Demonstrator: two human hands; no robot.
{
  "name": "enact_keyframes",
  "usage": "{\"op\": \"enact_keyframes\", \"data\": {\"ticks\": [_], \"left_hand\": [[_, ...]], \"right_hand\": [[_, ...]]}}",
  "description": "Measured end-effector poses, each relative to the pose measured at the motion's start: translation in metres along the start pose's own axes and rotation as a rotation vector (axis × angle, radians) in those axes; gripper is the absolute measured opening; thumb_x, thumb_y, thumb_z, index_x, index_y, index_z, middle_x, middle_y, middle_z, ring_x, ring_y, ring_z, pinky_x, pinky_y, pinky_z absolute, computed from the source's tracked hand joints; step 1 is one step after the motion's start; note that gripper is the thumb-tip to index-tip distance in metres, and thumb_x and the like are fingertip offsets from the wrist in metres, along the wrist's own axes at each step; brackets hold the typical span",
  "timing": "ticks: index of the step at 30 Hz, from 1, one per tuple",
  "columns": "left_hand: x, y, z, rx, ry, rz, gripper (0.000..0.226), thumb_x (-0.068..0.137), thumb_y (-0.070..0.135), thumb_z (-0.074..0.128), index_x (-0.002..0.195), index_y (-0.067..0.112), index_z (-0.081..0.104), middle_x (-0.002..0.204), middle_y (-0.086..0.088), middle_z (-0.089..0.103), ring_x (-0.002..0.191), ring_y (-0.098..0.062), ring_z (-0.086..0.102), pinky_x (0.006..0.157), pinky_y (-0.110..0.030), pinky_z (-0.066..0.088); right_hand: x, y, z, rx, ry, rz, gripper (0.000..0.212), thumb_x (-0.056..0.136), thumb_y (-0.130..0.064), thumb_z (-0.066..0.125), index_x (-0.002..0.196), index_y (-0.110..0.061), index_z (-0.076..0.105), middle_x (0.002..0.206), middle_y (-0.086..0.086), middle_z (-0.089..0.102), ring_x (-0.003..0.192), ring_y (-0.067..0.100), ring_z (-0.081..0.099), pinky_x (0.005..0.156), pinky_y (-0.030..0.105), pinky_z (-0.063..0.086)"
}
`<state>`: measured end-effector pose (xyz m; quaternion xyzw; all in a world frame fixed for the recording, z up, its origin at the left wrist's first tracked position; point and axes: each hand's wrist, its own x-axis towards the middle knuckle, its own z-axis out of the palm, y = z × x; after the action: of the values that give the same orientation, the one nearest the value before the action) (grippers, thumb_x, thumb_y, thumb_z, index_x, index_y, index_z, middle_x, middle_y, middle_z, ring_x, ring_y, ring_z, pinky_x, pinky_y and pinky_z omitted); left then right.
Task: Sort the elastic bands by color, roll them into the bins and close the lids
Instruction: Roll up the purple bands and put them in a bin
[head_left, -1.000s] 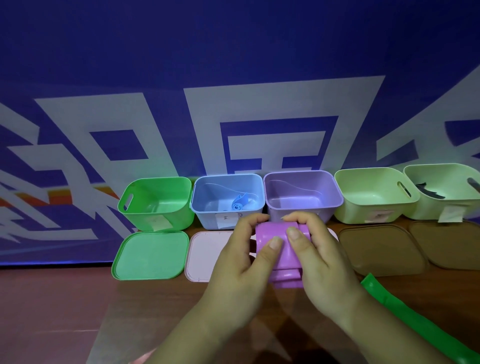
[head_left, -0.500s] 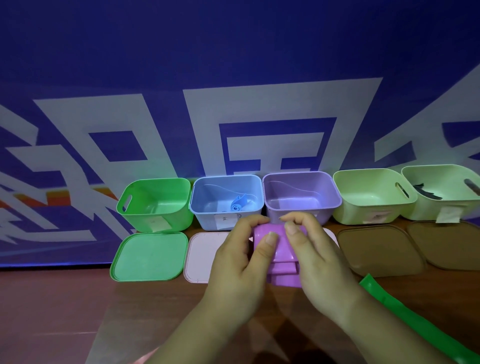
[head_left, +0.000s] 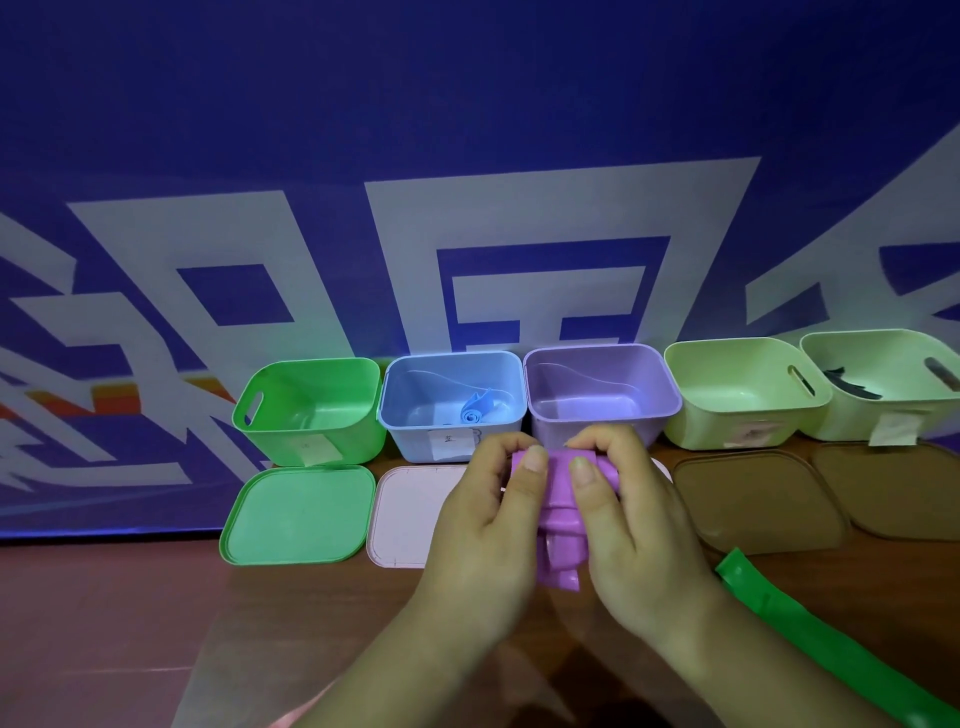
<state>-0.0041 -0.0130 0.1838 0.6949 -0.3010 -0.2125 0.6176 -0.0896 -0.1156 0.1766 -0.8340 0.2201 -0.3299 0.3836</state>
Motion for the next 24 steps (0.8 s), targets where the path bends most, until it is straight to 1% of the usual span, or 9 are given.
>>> {"op": "enact_keyframes", "data": {"ticks": [2,5,8,11,13,15,19,22,24], "left_hand": [[-0.003,0.0,-0.002,0.085,-0.014,0.023,0.027,0.09,0.056,0.042,0.103,0.037,0.056,0.092,0.017,0.067,0.081,0.0,0.064,0.071,-0.016,0.05],[-0.005,-0.004,-0.004,0.261,-0.002,0.1,0.03,0.091,0.061,0.038,0.114,0.046,0.049,0.103,0.024,0.062,0.098,0.002,0.059,0.08,-0.009,0.044],[-0.005,-0.011,-0.004,0.401,0.021,0.2,0.043,0.093,0.064,0.03,0.125,0.04,0.046,0.115,0.02,0.058,0.108,0.002,0.054,0.089,-0.01,0.04],[-0.003,-0.015,-0.003,0.46,0.074,0.304,0.046,0.096,0.064,0.025,0.124,0.035,0.046,0.115,0.016,0.056,0.103,0.003,0.052,0.085,-0.013,0.04],[-0.002,-0.017,-0.003,0.485,0.086,0.361,0.046,0.098,0.061,0.023,0.125,0.031,0.047,0.114,0.013,0.055,0.099,0.001,0.052,0.081,-0.019,0.043],[-0.003,-0.018,-0.003,0.499,0.063,0.415,0.046,0.1,0.057,0.026,0.126,0.027,0.049,0.114,0.01,0.055,0.098,-0.005,0.054,0.079,-0.026,0.045],[-0.003,-0.02,-0.004,0.5,0.035,0.437,0.049,0.099,0.057,0.028,0.125,0.023,0.053,0.113,0.007,0.054,0.095,-0.01,0.057,0.075,-0.034,0.048],[-0.003,-0.02,-0.004,0.473,0.028,0.428,0.054,0.099,0.059,0.027,0.125,0.021,0.054,0.113,0.006,0.055,0.096,-0.012,0.057,0.075,-0.037,0.049],[-0.004,-0.019,-0.005,0.453,0.005,0.444,0.056,0.098,0.061,0.027,0.127,0.021,0.053,0.114,0.004,0.054,0.098,-0.012,0.057,0.076,-0.037,0.049]], "right_hand": [[0.002,-0.001,0.0,0.056,-0.001,0.071,0.025,0.09,-0.05,0.037,0.095,-0.031,0.052,0.088,-0.015,0.061,0.082,0.006,0.059,0.068,0.012,0.041],[0.004,-0.004,0.001,0.149,-0.019,0.163,0.027,0.089,-0.05,0.04,0.088,-0.027,0.054,0.081,-0.014,0.062,0.075,0.009,0.059,0.064,0.015,0.042],[0.006,-0.007,0.002,0.268,-0.052,0.297,0.023,0.096,-0.039,0.048,0.084,-0.022,0.057,0.075,-0.013,0.063,0.069,0.006,0.057,0.064,0.017,0.043],[0.007,-0.008,0.005,0.394,-0.101,0.46,0.021,0.101,-0.027,0.048,0.087,-0.017,0.06,0.076,-0.009,0.065,0.074,0.01,0.06,0.076,0.029,0.048],[0.008,-0.008,0.006,0.446,-0.101,0.519,0.023,0.1,-0.026,0.047,0.086,-0.016,0.062,0.073,-0.011,0.067,0.074,0.008,0.062,0.079,0.031,0.048],[0.011,-0.008,0.006,0.481,-0.079,0.555,0.025,0.1,-0.025,0.047,0.081,-0.017,0.062,0.066,-0.016,0.065,0.068,0.002,0.061,0.077,0.025,0.048],[0.014,-0.008,0.006,0.5,-0.092,0.611,0.024,0.098,-0.03,0.051,0.081,-0.021,0.065,0.069,-0.008,0.067,0.076,0.014,0.063,0.086,0.045,0.05],[0.016,-0.008,0.006,0.508,-0.095,0.622,0.024,0.098,-0.031,0.051,0.082,-0.019,0.065,0.074,0.0,0.068,0.079,0.019,0.064,0.091,0.049,0.049],[0.017,-0.007,0.005,0.491,-0.08,0.613,0.022,0.098,-0.032,0.051,0.084,-0.022,0.066,0.075,-0.004,0.069,0.085,0.02,0.065,0.092,0.048,0.049]]}}
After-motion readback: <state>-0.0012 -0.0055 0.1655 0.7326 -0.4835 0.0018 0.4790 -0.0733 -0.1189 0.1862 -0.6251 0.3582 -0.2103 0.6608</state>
